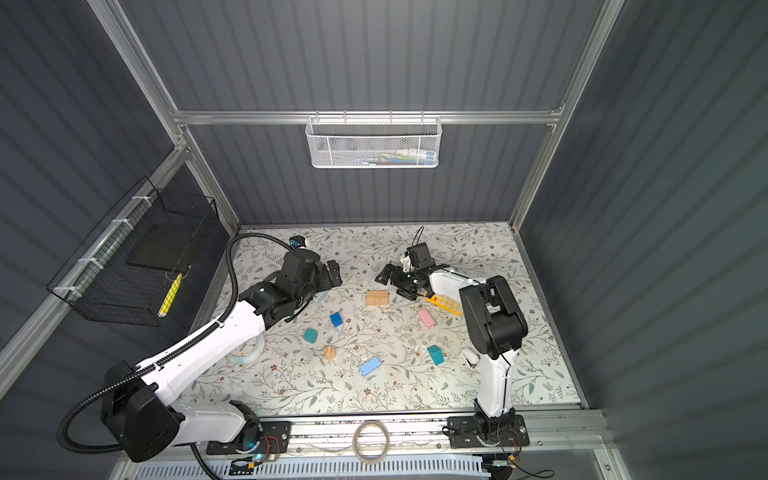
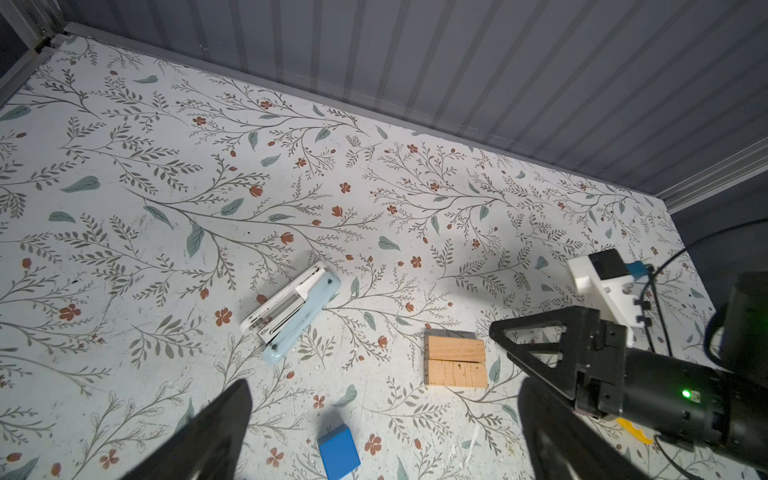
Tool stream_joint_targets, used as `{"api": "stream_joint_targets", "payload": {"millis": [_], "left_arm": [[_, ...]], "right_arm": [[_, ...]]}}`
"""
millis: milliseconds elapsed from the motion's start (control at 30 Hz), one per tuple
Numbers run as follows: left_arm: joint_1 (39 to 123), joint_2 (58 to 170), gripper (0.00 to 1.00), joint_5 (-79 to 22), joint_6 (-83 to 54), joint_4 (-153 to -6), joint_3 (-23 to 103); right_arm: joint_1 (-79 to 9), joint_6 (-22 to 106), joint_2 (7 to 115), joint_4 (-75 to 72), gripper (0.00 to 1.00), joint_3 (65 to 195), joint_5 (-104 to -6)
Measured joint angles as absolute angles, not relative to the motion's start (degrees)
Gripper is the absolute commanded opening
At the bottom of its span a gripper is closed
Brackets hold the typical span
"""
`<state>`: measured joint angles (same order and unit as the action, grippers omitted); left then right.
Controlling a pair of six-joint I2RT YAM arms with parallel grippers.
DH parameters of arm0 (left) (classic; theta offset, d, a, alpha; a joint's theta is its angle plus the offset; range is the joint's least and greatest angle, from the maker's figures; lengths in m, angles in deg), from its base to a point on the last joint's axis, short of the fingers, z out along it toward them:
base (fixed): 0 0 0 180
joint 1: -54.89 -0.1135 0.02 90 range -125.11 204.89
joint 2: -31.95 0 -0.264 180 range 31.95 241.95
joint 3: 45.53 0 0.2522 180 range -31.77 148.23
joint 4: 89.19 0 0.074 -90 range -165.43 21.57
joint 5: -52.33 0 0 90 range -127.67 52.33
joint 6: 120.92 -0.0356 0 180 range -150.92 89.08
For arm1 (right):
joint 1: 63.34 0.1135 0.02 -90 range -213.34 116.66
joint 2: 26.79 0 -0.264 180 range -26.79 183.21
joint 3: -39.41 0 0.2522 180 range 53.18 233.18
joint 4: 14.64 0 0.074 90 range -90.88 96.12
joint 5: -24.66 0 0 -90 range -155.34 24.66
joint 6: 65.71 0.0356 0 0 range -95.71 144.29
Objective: Build the wood block tower
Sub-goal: 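Raise the right gripper away from the stack and move it toward the pink block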
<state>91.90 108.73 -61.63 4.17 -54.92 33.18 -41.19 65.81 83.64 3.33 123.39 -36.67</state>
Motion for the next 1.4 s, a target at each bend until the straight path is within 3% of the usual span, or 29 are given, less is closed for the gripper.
{"api": "stream_joint_targets", "payload": {"millis": [333,500,600,800,933,1167,1400], "left_arm": [[91.79,108.73,1.00,-61.63,4.17,-54.92,33.18],[91.79,108.73,1.00,-61.63,4.19,-54.90,33.18],[91.79,108.73,1.00,-61.63,4.19,-54.90,33.18],[91.79,108.73,1.00,-61.68,4.19,-54.70,33.18],[91.79,109.21,1.00,-61.65,4.19,-54.48,33.18],[91.79,109.49,1.00,-61.72,4.19,-54.04,33.18],[91.79,109.47,1.00,-62.14,4.19,-54.02,33.18]], "right_arm": [[-41.12,62.75,71.30,0.21,0.99,120.68,-37.33],[-40.77,60.24,65.35,3.22,0.99,120.86,-43.28],[-39.87,59.89,62.27,7.05,0.99,122.17,-51.25],[-32.79,61.35,56.91,13.19,0.99,124.88,-78.18],[-31.46,65.77,53.05,13.43,0.99,123.30,-87.60],[-32.14,68.89,47.03,12.23,0.99,119.83,-87.82],[-34.10,65.02,41.53,8.64,0.99,114.12,-77.07]]}}
